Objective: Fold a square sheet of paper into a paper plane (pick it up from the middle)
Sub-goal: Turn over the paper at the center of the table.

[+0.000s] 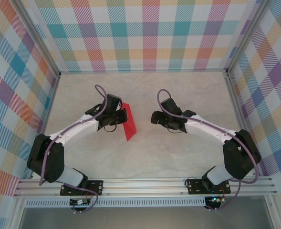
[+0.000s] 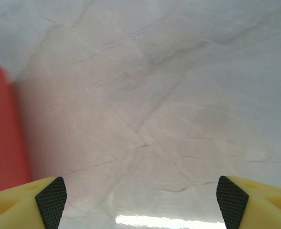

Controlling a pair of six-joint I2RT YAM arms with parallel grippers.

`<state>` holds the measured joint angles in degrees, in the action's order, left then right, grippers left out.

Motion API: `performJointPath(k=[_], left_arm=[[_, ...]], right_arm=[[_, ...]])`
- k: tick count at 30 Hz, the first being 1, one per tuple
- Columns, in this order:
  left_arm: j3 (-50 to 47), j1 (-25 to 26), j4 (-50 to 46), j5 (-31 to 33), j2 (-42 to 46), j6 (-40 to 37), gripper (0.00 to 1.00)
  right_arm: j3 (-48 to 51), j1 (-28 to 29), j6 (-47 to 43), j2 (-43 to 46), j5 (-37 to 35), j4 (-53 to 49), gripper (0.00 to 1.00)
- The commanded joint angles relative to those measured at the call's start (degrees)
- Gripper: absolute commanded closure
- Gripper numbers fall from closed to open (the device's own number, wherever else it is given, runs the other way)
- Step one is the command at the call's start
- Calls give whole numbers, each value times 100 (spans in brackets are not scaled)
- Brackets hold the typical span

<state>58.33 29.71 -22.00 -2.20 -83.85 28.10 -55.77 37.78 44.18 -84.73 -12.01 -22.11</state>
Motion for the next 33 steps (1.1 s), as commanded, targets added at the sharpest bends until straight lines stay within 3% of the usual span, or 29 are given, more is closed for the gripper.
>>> performJointPath(k=[1,7,15,25,33], left_arm=[[541,234,-1585,1406,15,-559,95],[1390,611,-2597,2803,-474,-743,95],[2025,1102,-3007,3323,-1728,-162,94],[2602,1706,-2838,2984,-2992,441,90],[2680,1852,-2323,2393,-3286,495,75]], right_arm=[[219,-88,72,270,-437,-300,12],[476,-273,-13,575,-432,-316,8],[794,-590,-153,951,-333,-213,5],[829,-724,-226,1046,-206,-276,5],[932,-735,-60,1112,25,-335,5]])
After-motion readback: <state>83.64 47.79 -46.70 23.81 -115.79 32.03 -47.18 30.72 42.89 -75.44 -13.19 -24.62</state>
